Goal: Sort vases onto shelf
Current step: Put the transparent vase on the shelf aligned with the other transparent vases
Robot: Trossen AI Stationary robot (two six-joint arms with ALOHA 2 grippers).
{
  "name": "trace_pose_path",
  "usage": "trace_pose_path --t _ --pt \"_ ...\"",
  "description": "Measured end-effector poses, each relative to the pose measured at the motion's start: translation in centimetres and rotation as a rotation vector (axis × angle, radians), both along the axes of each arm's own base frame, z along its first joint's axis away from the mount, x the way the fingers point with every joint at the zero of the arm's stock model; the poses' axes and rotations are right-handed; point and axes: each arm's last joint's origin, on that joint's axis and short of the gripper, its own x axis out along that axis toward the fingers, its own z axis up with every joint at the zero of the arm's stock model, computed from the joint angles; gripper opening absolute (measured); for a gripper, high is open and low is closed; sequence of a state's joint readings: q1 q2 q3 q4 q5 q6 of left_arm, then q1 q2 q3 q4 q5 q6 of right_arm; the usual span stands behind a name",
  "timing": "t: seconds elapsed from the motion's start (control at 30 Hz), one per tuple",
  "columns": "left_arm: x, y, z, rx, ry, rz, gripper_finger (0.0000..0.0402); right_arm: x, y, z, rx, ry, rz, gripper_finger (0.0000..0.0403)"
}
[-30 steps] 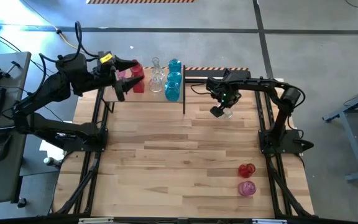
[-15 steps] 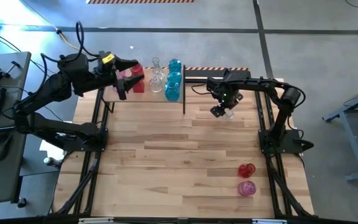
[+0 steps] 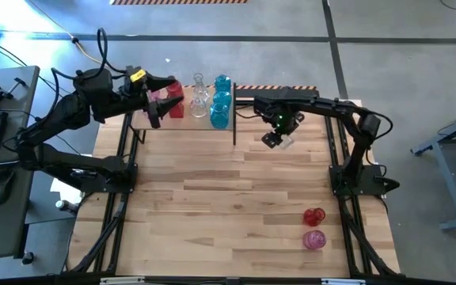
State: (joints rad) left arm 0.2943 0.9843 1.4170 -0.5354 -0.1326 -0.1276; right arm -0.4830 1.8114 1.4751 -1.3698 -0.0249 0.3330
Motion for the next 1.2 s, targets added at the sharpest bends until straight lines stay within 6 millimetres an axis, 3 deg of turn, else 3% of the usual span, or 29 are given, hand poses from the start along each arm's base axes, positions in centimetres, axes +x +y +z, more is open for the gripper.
trace_pose_path --t 0.27,0.73,0.9,1.2 --pt "-1.3 -0.4 0.2 0.002 -0.008 -0.006 0.031 1.9 1.8 7.8 -0.086 -0.124 0.012 0.0234" --pt "-1.6 -0.9 0.2 -0.017 0.0 -0.155 0.031 1.2 4.4 20.0 -0.236 -0.557 -0.051 0.0234" --pt "-1.6 -0.9 0.0 -0.024 0.018 -0.155 0.031 1.4 6.4 22.8 -0.297 -0.747 -0.028 0.0234" --pt "-1.5 -1.3 -0.1 -0.043 0.015 -0.293 0.031 4.5 10.7 24.1 -0.333 -1.016 0.074 0.0234"
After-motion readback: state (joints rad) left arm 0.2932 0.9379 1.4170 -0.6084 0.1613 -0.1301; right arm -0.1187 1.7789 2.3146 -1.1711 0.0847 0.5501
